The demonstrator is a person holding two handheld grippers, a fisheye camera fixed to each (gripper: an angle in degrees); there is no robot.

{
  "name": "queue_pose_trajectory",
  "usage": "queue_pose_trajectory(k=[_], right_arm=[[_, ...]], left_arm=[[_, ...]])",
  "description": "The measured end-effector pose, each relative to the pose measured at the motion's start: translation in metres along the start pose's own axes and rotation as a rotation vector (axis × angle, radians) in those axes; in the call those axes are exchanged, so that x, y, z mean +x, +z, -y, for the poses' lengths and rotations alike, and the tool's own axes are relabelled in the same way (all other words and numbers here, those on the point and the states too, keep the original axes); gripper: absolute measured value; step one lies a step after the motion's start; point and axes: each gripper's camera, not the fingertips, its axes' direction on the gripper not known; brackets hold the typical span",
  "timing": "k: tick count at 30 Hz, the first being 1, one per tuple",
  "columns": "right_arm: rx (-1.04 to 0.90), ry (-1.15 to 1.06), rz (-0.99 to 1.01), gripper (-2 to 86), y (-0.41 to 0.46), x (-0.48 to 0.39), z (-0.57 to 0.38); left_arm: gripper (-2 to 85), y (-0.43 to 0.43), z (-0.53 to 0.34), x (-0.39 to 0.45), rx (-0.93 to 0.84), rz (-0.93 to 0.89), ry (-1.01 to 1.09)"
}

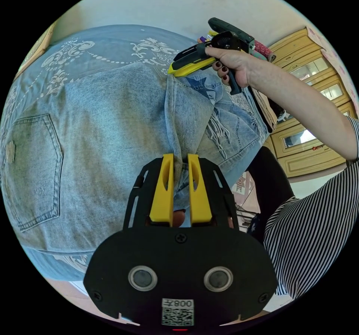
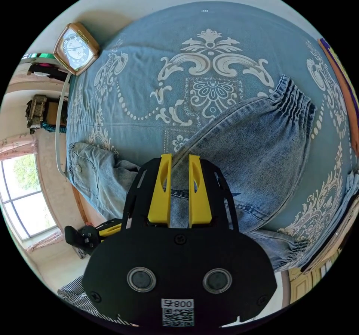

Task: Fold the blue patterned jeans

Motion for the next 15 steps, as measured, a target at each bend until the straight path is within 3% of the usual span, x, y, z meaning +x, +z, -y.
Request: queue_pose_trajectory(k=[7, 15], right_arm=[[-0.016, -0.030, -0.105, 4.6, -0.004, -0.002, -0.006], [-0.002, -0.029, 0.022, 1.0, -0.023, 0.031, -0.037]], left_arm=[[5.9, 0.008, 0.020, 0.033, -0.013, 0.025, -0.016], [2.6, 0.009, 0.042, 0.082, -0.030, 0.095, -0.009]])
